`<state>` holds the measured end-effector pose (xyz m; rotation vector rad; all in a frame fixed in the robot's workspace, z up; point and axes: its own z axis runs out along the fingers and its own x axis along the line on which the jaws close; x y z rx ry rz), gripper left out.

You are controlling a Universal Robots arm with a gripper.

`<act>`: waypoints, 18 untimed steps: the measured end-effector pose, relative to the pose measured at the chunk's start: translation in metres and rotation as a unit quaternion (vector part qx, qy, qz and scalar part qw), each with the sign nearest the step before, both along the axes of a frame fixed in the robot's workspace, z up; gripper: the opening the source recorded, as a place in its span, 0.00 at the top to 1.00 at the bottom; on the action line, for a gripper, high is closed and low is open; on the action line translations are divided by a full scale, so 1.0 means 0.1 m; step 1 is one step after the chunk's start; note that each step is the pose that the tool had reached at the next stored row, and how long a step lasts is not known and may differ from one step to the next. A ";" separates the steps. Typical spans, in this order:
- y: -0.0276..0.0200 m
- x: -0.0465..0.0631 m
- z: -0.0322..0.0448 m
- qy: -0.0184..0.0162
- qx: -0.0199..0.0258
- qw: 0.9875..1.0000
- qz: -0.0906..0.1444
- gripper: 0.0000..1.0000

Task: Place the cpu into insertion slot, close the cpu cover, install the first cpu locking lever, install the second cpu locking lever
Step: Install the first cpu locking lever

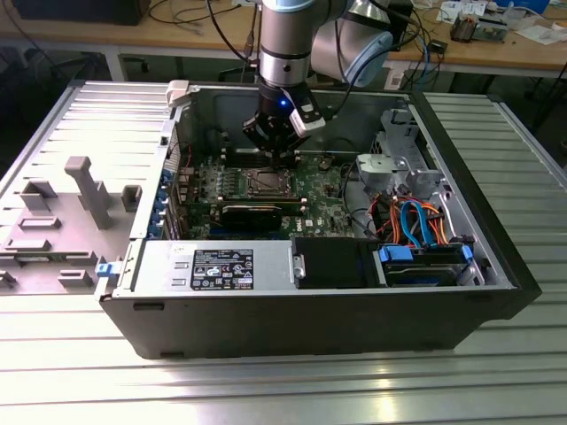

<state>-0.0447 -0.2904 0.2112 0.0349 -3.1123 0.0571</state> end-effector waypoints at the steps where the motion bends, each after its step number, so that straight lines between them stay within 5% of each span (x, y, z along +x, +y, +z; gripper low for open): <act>1: 0.000 0.00 0.000 0.000 0.000 1.000 0.000 0.89; 8: 0.000 0.00 0.016 0.000 0.000 1.000 0.016 0.89; 10: 0.000 0.00 0.017 -0.002 0.000 1.000 0.017 0.89; 13: 0.001 -0.01 0.016 -0.009 0.000 1.000 0.017 0.89; 18: 0.005 -0.02 0.020 -0.009 -0.001 1.000 0.018 0.89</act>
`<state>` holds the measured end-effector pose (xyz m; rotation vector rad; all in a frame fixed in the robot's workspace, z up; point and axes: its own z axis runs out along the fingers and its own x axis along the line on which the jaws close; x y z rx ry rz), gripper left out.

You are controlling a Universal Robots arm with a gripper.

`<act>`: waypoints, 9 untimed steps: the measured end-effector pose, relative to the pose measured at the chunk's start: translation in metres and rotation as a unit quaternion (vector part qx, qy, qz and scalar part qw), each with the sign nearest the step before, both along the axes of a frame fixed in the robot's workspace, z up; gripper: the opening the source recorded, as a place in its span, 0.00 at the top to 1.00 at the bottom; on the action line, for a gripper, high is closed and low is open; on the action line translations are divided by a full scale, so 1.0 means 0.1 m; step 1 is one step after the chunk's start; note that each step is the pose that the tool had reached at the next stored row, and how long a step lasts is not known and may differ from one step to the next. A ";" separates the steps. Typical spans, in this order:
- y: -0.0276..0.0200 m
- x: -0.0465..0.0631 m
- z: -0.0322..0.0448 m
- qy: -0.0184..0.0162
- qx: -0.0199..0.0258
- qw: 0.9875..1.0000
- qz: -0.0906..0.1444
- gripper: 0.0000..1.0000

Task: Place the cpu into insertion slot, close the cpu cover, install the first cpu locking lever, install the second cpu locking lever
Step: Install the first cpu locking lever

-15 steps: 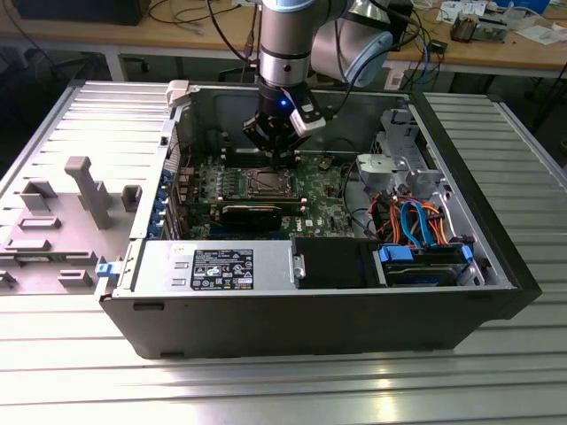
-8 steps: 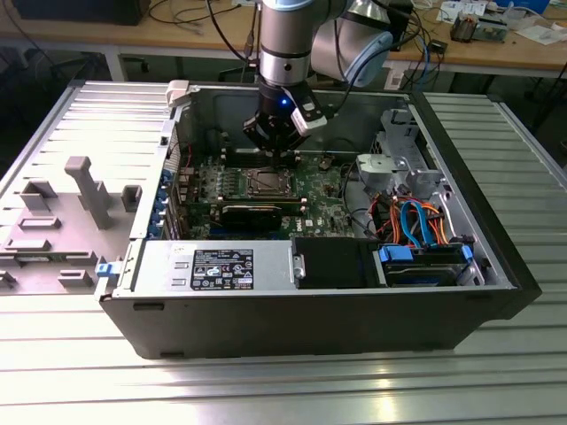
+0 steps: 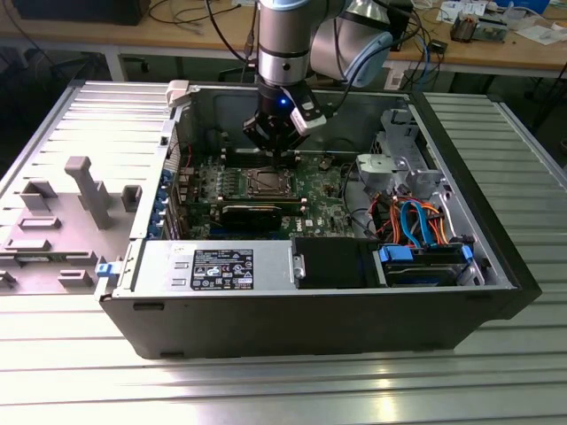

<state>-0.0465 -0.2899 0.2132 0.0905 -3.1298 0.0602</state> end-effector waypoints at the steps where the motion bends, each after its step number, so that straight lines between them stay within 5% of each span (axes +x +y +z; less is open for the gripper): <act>1: 0.000 0.00 0.006 0.000 0.000 1.000 0.000 0.89; 9: 0.005 0.00 -0.007 0.000 0.000 1.000 0.000 0.89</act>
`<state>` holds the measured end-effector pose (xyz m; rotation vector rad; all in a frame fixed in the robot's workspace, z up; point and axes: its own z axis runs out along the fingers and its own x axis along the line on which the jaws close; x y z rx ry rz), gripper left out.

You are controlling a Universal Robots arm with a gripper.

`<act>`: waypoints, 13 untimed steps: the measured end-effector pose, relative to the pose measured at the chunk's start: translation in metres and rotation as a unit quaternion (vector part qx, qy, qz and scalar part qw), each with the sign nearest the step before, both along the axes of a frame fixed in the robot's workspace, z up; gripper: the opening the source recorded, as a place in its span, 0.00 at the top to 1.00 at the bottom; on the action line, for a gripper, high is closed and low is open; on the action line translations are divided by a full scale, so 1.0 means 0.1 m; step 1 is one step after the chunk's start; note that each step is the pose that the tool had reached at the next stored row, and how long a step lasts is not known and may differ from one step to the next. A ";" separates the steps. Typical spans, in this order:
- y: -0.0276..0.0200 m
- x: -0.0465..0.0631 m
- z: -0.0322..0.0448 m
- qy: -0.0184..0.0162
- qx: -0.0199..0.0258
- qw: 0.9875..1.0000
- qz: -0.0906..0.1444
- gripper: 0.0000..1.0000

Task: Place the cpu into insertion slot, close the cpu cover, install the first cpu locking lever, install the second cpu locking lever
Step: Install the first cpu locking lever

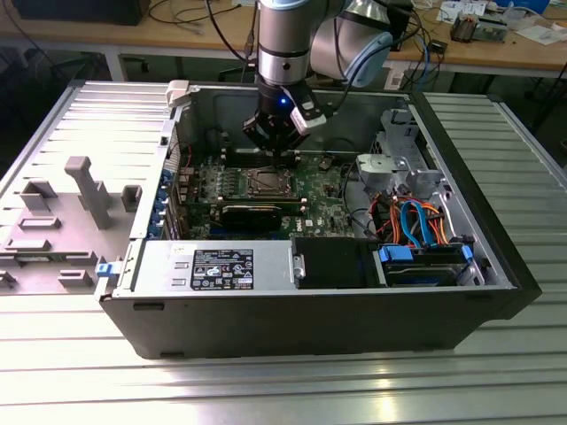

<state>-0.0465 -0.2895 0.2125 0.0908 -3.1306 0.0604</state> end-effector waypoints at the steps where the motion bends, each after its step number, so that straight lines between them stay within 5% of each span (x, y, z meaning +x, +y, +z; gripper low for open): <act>1: 0.000 0.00 -0.008 0.000 0.000 1.000 0.000 0.89; 13: 0.002 0.03 -0.017 0.000 0.000 1.000 0.000 0.89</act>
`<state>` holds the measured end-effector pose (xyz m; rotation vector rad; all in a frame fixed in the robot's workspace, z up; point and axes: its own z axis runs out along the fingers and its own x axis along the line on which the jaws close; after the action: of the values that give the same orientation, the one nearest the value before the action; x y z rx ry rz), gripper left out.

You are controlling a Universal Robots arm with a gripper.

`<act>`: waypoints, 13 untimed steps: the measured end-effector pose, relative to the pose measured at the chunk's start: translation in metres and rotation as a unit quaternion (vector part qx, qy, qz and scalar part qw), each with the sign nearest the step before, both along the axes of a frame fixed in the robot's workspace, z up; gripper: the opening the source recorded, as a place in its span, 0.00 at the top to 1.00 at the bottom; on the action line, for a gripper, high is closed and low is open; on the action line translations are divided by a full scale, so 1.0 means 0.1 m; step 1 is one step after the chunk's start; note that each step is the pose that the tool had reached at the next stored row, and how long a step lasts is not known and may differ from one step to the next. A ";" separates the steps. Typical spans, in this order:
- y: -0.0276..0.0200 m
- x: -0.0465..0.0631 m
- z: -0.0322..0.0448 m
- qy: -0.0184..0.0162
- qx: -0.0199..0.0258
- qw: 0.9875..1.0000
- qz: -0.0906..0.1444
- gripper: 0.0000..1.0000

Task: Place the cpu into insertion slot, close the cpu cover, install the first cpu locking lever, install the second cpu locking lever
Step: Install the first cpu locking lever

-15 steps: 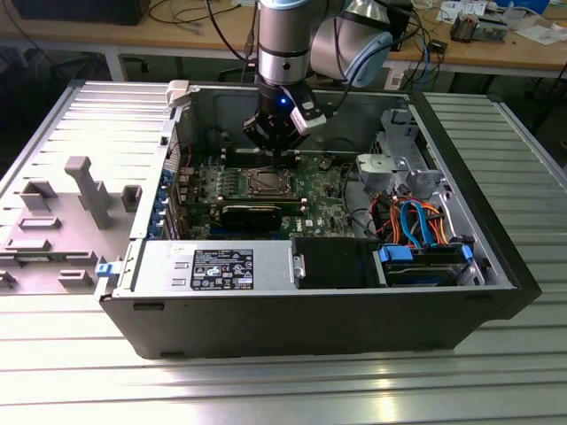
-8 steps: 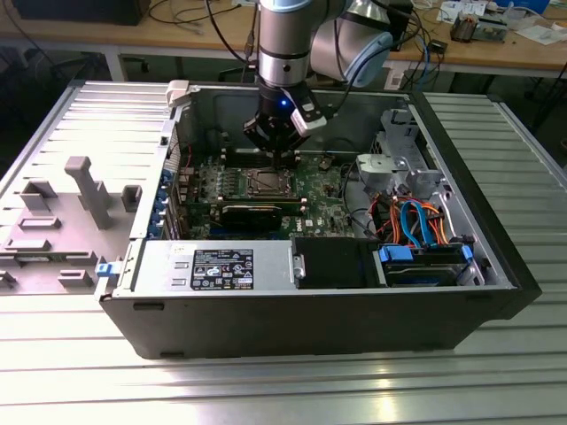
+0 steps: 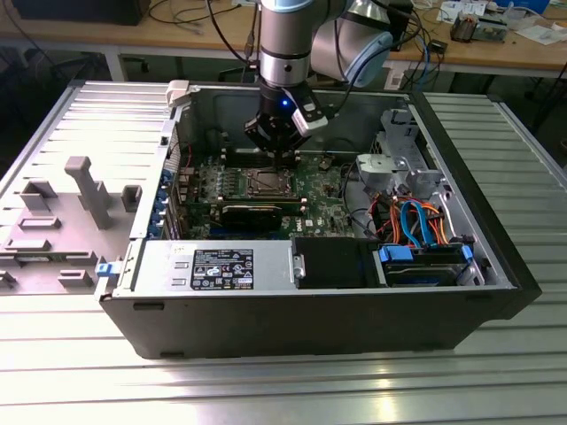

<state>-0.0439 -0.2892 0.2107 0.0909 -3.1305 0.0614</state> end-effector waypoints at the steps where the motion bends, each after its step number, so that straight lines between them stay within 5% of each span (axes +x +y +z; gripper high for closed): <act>1: 0.000 0.00 0.000 0.000 0.000 1.000 0.000 0.89; 13: -0.021 0.01 -0.039 0.000 -0.003 1.000 0.000 0.89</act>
<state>-0.0433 -0.2914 0.2068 0.0907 -3.1298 0.0698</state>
